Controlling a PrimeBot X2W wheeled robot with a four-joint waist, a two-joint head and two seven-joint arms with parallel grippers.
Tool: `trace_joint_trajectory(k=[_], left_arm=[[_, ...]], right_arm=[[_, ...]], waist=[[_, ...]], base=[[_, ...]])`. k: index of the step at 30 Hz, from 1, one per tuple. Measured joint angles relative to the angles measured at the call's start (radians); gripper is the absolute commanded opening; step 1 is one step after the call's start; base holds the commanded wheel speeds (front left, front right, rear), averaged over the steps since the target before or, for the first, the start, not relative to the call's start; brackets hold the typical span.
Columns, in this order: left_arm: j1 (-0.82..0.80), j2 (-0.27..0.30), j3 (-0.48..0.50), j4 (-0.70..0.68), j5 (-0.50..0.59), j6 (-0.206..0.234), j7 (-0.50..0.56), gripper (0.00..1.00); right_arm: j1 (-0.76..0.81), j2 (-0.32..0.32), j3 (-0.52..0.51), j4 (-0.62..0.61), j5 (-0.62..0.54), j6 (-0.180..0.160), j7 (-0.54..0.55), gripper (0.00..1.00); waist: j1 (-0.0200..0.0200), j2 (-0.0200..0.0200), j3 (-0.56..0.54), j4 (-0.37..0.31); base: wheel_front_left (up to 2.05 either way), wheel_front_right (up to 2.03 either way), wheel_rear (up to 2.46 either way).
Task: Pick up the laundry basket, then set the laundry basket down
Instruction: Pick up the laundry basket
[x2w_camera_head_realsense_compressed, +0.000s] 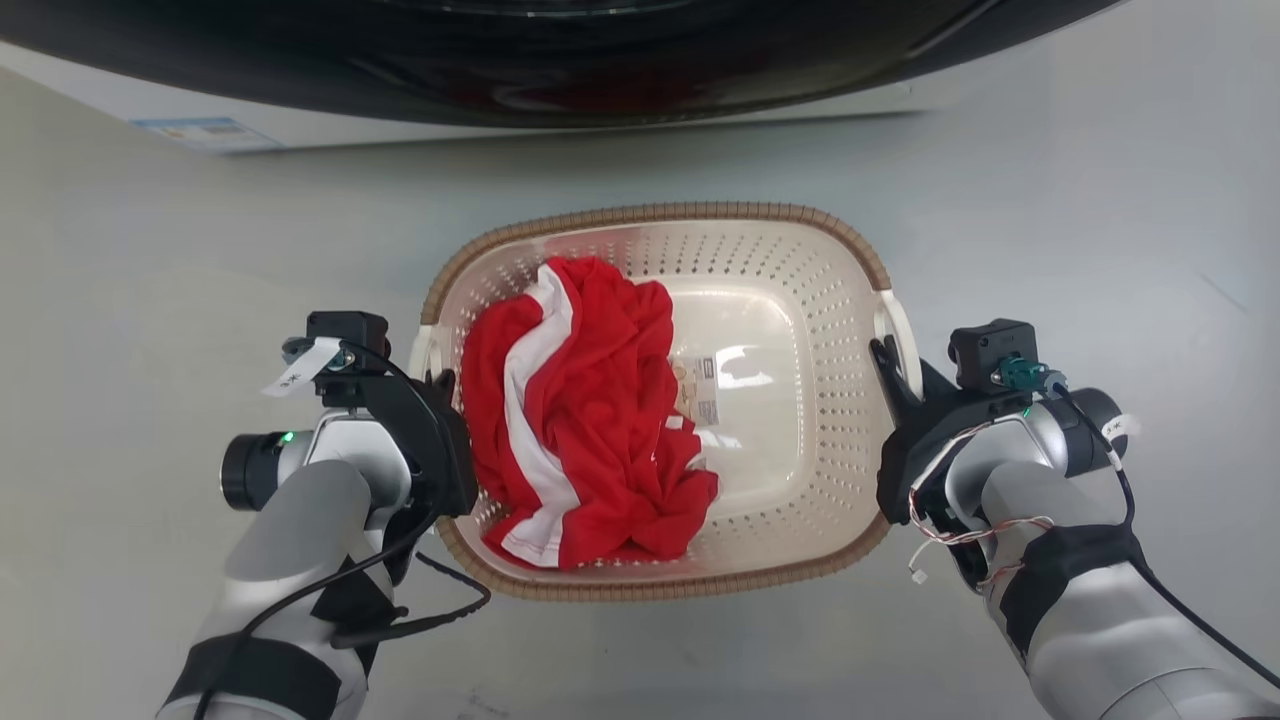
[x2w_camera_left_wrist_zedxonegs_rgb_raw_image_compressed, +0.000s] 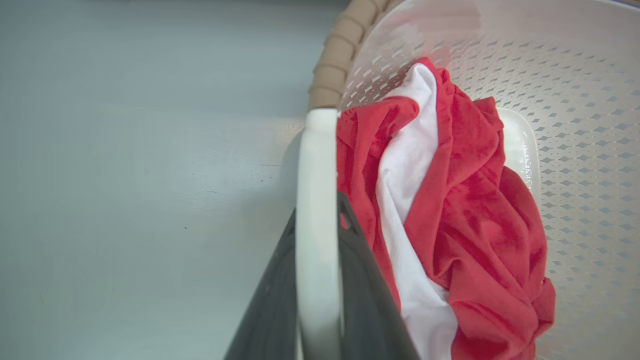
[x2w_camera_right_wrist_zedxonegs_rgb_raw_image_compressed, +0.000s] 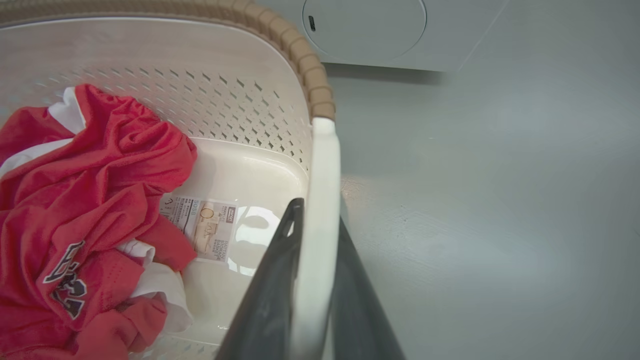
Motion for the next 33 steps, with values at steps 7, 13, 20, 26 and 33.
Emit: trace_joint_trajectory(k=[7,13,20,26,33], left_arm=[[0.027,-0.015,0.000,0.037,-0.025,-0.002,0.046,0.00],[0.060,-0.019,0.002,0.051,-0.057,-0.009,0.086,0.00],[0.100,-0.023,-0.001,0.060,-0.069,-0.009,0.140,0.00],[0.137,-0.023,-0.007,0.068,-0.085,-0.009,0.184,0.00],[0.169,-0.023,-0.017,0.073,-0.117,-0.009,0.236,0.00]], right_arm=[[0.017,0.010,-0.007,0.066,0.030,0.009,0.059,0.00],[0.040,0.016,-0.007,0.093,0.050,0.018,0.102,0.00],[0.080,0.021,-0.005,0.105,0.083,0.022,0.167,0.00],[0.117,0.023,0.012,0.105,0.123,0.027,0.227,0.00],[0.155,0.024,0.035,0.098,0.166,0.027,0.293,0.00]], waist=[[0.0000,0.0000,-0.105,0.000],[0.0000,0.0000,-0.186,-0.001],[0.0000,-0.0001,-0.283,-0.003],[0.0000,-0.0001,-0.365,-0.005],[0.0000,-0.0001,-0.455,-0.006]], base=[[0.00,0.00,0.00],[0.00,0.00,0.00],[0.00,0.00,0.00],[0.00,0.00,0.00],[0.00,0.00,0.00]])
